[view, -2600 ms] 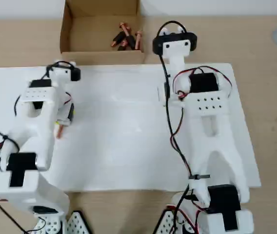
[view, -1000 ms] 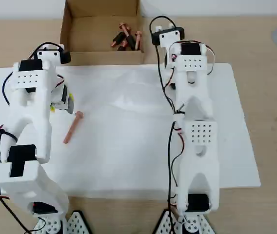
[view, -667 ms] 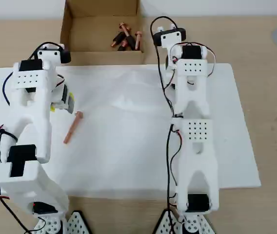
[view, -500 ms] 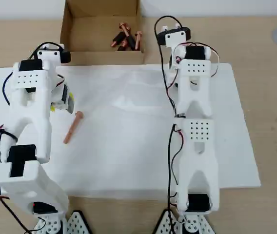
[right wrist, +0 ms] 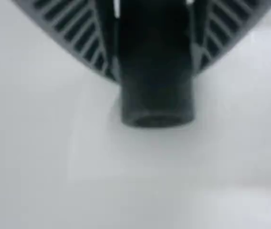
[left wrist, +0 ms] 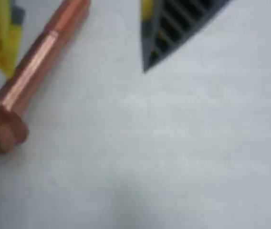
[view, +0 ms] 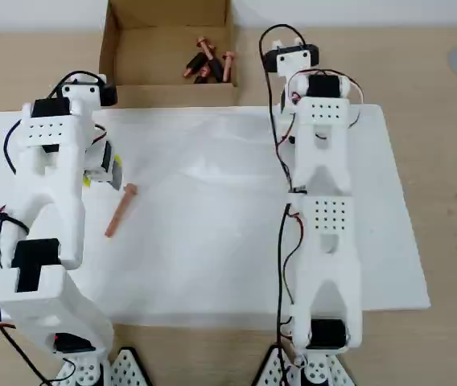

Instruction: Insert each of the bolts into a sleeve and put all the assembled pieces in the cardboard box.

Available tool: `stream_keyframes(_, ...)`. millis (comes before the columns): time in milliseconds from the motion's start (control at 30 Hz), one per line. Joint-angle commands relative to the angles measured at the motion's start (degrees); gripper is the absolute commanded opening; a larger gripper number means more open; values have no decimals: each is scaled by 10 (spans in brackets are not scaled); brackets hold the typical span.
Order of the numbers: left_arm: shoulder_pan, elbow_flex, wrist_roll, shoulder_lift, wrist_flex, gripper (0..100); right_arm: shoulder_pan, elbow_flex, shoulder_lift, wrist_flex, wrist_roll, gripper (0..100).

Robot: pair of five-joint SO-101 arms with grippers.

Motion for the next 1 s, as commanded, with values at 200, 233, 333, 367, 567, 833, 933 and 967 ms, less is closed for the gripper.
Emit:
stream_keyframes(200,29,10,-47,34,-60,193,64,-14,-187,47,-8,11)
stream_keyframes(233,27,13,-52,50,-75,193,67,-14,-193,47,-8,11)
stream_keyframes(333,26,11,-55,103,-98,191,72,-14,-206,47,-8,11)
stream_keyframes(367,28,8,-55,120,-104,191,72,-14,-209,48,-8,11)
stream_keyframes(567,27,-37,-55,162,-93,190,63,-13,-211,48,-10,11)
stream_keyframes(833,28,-53,-55,163,-44,82,58,-14,-210,47,-11,11)
stream_keyframes(933,30,-54,-54,162,-37,12,58,-13,-210,47,-11,11)
stream_keyframes(967,29,-54,-52,162,-28,18,58,-13,-210,47,-11,11)
